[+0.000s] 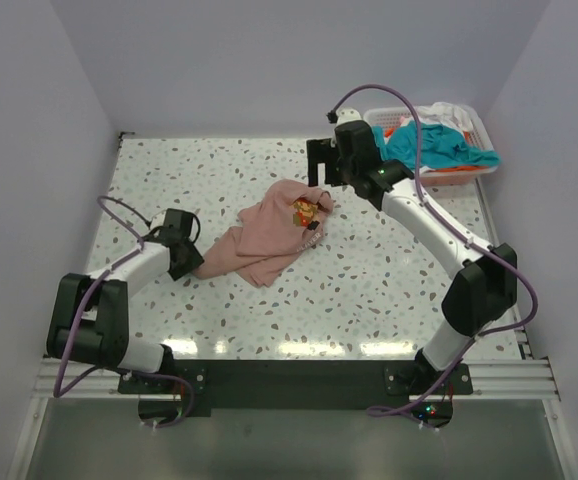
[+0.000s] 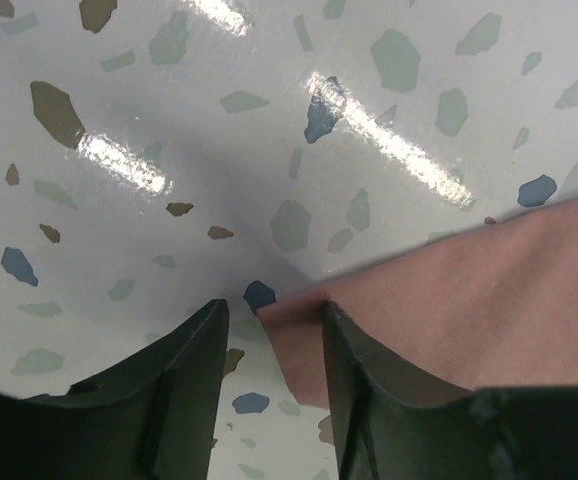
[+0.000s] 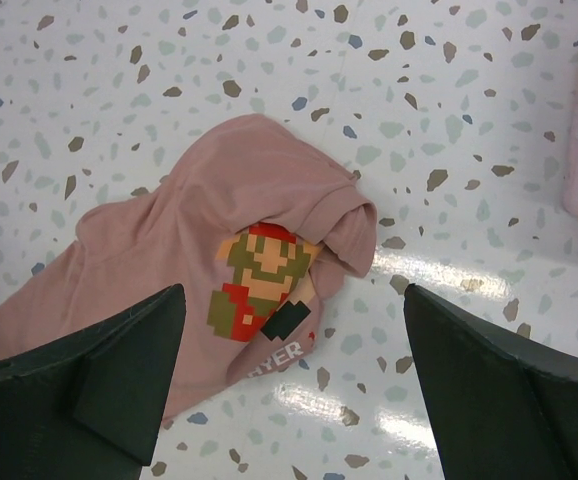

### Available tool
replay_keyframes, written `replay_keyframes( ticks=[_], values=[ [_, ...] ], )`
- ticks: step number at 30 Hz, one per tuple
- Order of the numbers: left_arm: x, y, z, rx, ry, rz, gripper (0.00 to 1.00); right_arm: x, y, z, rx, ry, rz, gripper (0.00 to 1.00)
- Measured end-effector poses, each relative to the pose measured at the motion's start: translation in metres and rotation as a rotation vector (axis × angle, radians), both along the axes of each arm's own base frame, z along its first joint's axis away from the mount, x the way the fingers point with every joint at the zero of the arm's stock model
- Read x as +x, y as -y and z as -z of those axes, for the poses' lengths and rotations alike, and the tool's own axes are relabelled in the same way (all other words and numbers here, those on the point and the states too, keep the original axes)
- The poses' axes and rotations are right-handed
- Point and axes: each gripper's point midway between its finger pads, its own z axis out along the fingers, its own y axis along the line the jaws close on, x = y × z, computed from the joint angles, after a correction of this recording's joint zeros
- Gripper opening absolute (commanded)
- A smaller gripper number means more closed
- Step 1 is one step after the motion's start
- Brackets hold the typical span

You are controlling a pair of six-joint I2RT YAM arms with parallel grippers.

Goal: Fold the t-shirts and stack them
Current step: Flatten the tshirt out

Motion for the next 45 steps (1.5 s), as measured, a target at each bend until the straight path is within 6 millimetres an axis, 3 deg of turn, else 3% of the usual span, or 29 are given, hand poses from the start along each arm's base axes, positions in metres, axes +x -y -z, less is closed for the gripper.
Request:
replay_keyframes(
  ticks=[8,16,21,26,33,39,42,43,45],
  values=[
    [0.022,0.008,0.001,-0.026,0.061,0.026,0.0,0.004,-0.007,0.024,-0.01,-0.052,-0.027,0.93],
    [0.031,0.011,-0.006,-0.034,0.068,0.049,0.0,0.012,-0.029,0.064,-0.011,-0.144,-0.109,0.93],
    [0.046,0.013,-0.035,-0.039,0.152,0.054,0.0,0.023,-0.03,0.094,-0.02,-0.207,-0.11,0.92],
    [0.062,0.012,-0.07,-0.022,0.253,0.076,0.0,0.052,-0.02,0.108,0.007,-0.237,-0.073,0.9],
    [0.073,0.01,-0.086,0.0,0.286,0.111,0.0,0.085,-0.012,0.141,0.024,-0.281,-0.028,0.87],
    [0.083,0.014,-0.102,0.002,0.307,0.16,0.0,0.083,-0.025,0.185,0.042,-0.37,-0.037,0.8],
    [0.085,0.016,-0.106,0.005,0.312,0.189,0.0,0.079,-0.032,0.201,0.066,-0.412,-0.05,0.57],
    [0.085,0.016,-0.106,0.006,0.31,0.196,0.0,0.078,-0.034,0.204,0.073,-0.422,-0.054,0.4],
    [0.084,0.015,-0.106,0.012,0.304,0.208,0.0,0.076,-0.037,0.204,0.095,-0.432,-0.062,0.16]
  ],
)
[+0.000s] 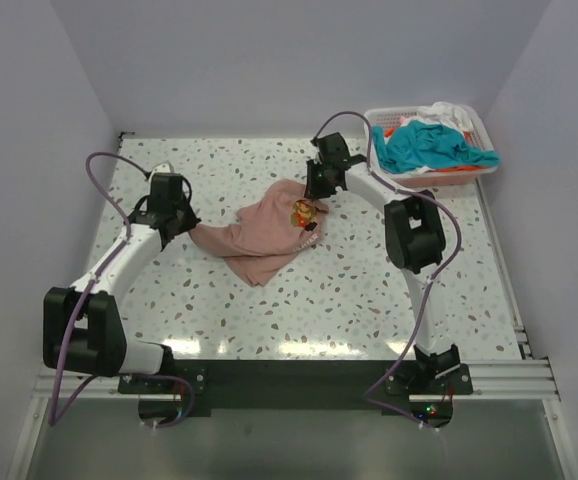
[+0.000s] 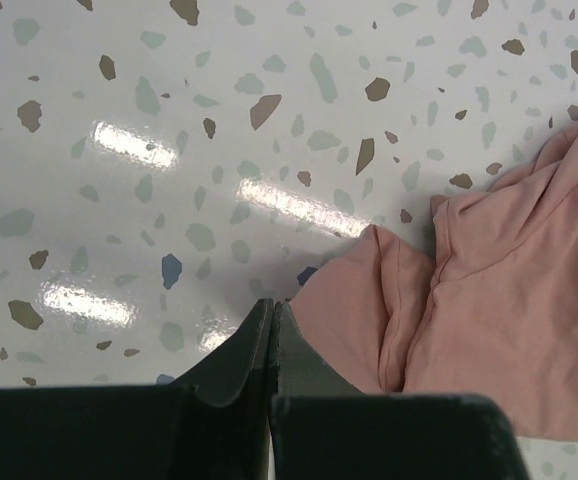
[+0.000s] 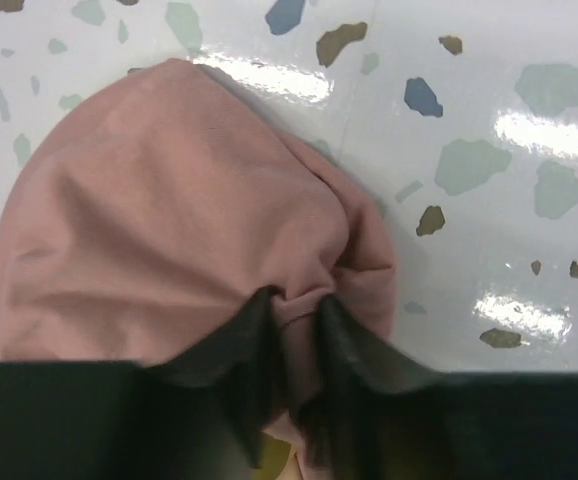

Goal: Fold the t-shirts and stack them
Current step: Flatten the tshirt out

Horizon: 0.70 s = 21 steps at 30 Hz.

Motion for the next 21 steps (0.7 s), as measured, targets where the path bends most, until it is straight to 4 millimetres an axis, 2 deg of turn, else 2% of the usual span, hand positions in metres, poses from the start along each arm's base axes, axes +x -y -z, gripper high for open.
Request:
replay_keyframes(
  ticks=[1,2,6,8,10,12,14,16,19,21],
  values=[
    [0.0,-0.001,0.0,0.004,-0.002,0.002,0.0,0.0,-0.002,-0.001,0.01,0.002,-0.001,0.02],
    [0.0,-0.002,-0.001,0.008,-0.002,0.003,0.0,0.001,-0.004,-0.003,0.022,0.004,-0.001,0.0],
    [0.01,-0.017,-0.011,0.032,0.006,-0.011,0.0,0.001,-0.006,-0.006,0.04,0.001,0.006,0.0],
    [0.024,-0.031,-0.023,0.039,0.025,-0.046,0.0,0.005,-0.005,-0.015,0.048,0.006,0.016,0.0],
    [0.046,-0.052,-0.045,0.038,0.065,-0.093,0.0,0.013,-0.007,-0.035,0.07,0.032,0.023,0.0],
    [0.069,-0.078,-0.075,0.041,0.131,-0.145,0.0,0.03,-0.008,-0.069,0.11,0.098,0.029,0.0],
    [0.087,-0.098,-0.109,0.043,0.213,-0.183,0.0,0.045,-0.004,-0.114,0.147,0.186,0.039,0.0],
    [0.097,-0.112,-0.146,0.051,0.305,-0.208,0.0,0.052,0.005,-0.169,0.181,0.288,0.047,0.0],
    [0.095,-0.115,-0.189,0.057,0.433,-0.212,0.0,0.036,0.021,-0.256,0.229,0.436,0.049,0.0],
    [0.081,-0.111,-0.204,0.06,0.498,-0.209,0.0,0.008,0.034,-0.306,0.258,0.529,0.045,0.0]
  ],
)
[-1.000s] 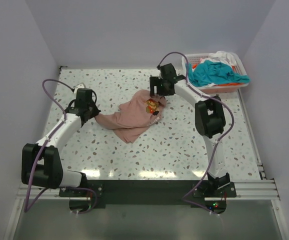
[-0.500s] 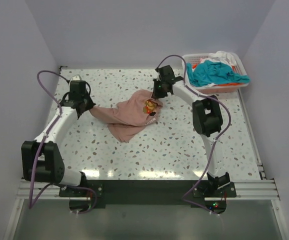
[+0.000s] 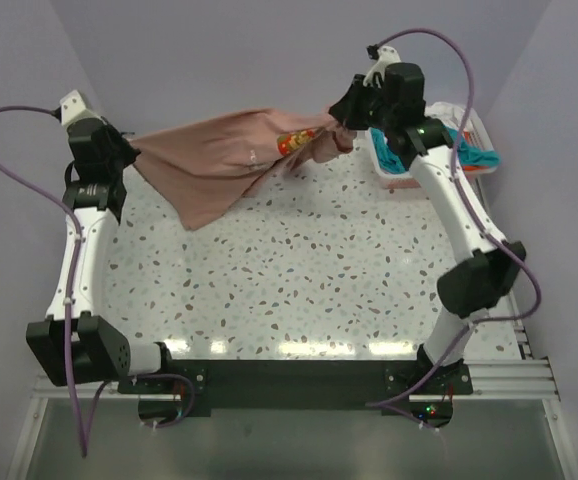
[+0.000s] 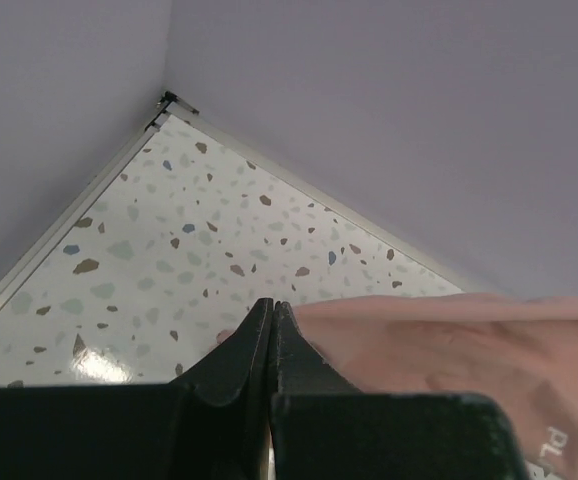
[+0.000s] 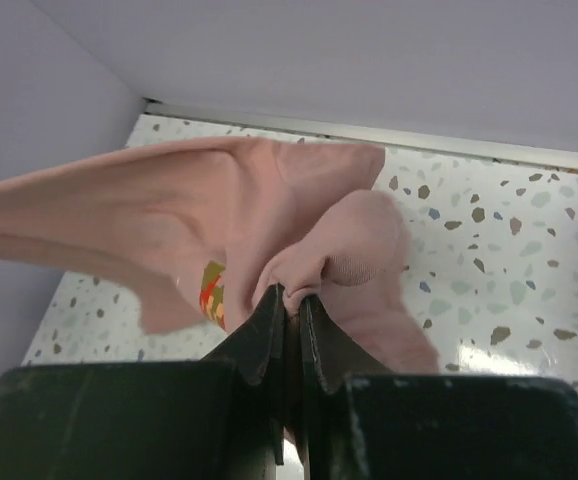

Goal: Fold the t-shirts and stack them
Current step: Flatten the tshirt out

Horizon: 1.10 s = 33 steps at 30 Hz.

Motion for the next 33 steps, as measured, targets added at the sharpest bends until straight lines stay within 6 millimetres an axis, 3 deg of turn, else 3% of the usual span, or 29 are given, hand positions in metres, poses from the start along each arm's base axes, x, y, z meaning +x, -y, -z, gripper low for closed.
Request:
replay_keyframes(
  ticks=[3,4,5,6,10,12,15,18,24,33],
  values=[
    [-0.035,0.003,0.001,0.007,0.027,-0.013,0.0,-0.06,0.021,-0.035,0.012,0.063,-0.003,0.04],
    [-0.045,0.003,0.007,0.005,0.023,-0.019,0.0,-0.082,0.027,-0.038,0.013,0.072,-0.004,0.08],
    [-0.053,0.004,0.016,0.003,0.016,-0.019,0.0,-0.101,0.033,-0.036,0.012,0.08,-0.005,0.19],
    [-0.06,0.006,0.026,0.0,0.002,-0.017,0.0,-0.119,0.038,-0.023,0.001,0.055,-0.005,0.25],
    [-0.085,0.016,0.108,-0.044,-0.184,0.016,0.0,-0.168,0.055,0.07,-0.091,-0.152,-0.002,0.52],
    [-0.094,0.022,0.145,-0.069,-0.289,0.038,0.0,-0.183,0.064,0.131,-0.164,-0.299,0.014,0.59],
    [-0.105,0.029,0.18,-0.097,-0.405,0.07,0.0,-0.2,0.08,0.195,-0.267,-0.488,0.054,0.61],
    [-0.107,0.032,0.194,-0.107,-0.453,0.089,0.0,-0.192,0.085,0.213,-0.315,-0.537,0.087,0.61],
    [-0.105,0.032,0.207,-0.101,-0.492,0.098,0.0,-0.143,0.072,0.223,-0.324,-0.522,0.117,0.61],
    [-0.097,0.027,0.227,-0.093,-0.564,0.088,0.0,-0.116,0.054,0.259,-0.293,-0.55,0.085,0.59]
  ],
)
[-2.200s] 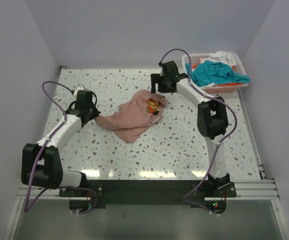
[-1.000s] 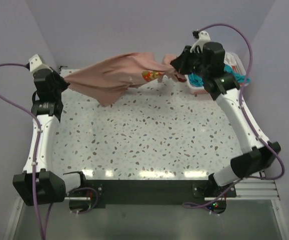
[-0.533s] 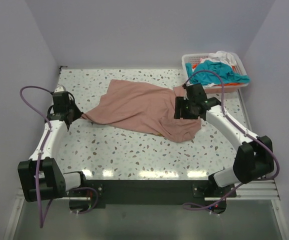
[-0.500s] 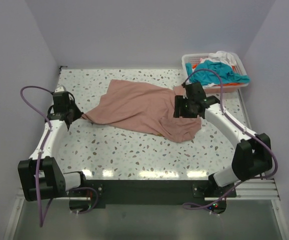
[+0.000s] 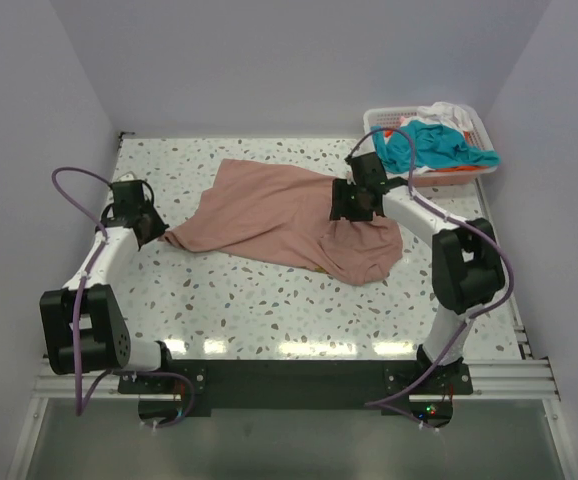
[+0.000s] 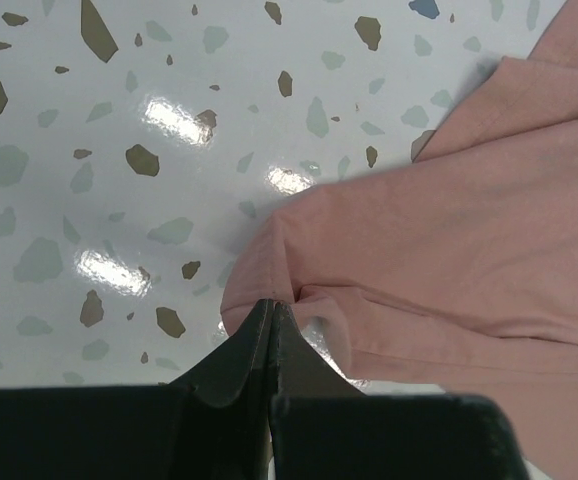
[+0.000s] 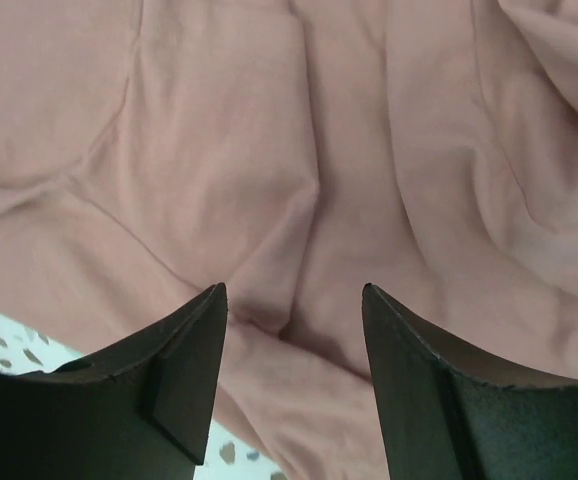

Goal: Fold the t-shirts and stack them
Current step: Flatten the tshirt out

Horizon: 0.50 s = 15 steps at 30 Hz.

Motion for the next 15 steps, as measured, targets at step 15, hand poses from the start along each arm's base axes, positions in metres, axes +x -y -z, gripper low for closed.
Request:
replay_keyframes(
  ticks=[15],
  values=[
    [0.009,-0.008,-0.002,0.01,-0.002,-0.004,0.0,0.049,-0.026,0.05,0.015,-0.048,-0.024,0.54]
  ],
)
